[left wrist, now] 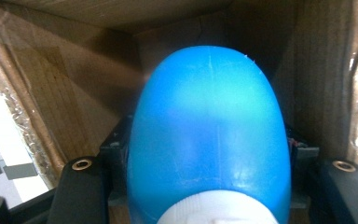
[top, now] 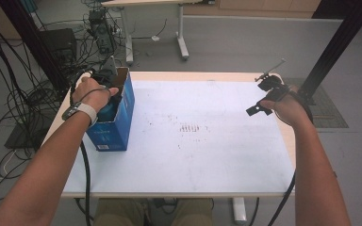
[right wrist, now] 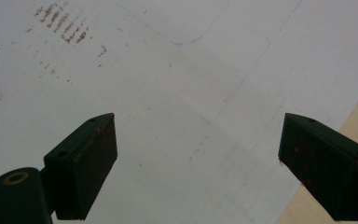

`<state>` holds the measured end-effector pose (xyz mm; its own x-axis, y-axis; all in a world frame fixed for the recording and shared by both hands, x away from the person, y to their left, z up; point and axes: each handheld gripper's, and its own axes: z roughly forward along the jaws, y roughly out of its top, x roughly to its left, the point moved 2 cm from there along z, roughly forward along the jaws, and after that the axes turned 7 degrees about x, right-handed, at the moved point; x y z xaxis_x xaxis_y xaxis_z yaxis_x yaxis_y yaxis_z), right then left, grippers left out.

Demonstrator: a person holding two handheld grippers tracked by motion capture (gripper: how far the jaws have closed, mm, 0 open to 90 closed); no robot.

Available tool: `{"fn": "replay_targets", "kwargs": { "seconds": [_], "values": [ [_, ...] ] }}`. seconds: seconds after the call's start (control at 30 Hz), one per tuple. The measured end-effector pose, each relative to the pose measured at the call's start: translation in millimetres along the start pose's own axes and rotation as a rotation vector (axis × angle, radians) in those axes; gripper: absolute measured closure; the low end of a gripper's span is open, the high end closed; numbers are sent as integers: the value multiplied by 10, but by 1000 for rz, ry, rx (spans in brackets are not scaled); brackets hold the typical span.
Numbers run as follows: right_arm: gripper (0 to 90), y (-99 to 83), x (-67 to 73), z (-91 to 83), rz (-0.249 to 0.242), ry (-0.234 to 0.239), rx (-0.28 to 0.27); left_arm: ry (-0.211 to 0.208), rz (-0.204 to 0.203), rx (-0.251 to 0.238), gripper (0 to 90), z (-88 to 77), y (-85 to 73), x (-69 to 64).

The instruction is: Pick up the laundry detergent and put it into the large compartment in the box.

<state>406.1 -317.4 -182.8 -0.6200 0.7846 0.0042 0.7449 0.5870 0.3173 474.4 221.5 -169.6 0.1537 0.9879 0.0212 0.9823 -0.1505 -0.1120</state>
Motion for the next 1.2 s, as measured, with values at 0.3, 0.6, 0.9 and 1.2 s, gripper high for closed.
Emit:
{"fn": "replay_targets", "kwargs": {
  "seconds": [0.3, 0.6, 0.9, 1.2],
  "values": [
    [115, -3, -2, 5, 1, 1, 0, -1, -1, -1, 376, 2, -3, 6],
    [115, -13, -1, -5, 2, 0, -2, -1, -2, -5, 375, 6, -13, 10],
    [115, -12, 9, -17, 1, 0, -2, 2, -1, -6, 376, 7, -20, 5],
    [115, -3, 16, -17, -1, -1, -1, 8, 1, -5, 377, 12, -14, 2]
  ]
}}
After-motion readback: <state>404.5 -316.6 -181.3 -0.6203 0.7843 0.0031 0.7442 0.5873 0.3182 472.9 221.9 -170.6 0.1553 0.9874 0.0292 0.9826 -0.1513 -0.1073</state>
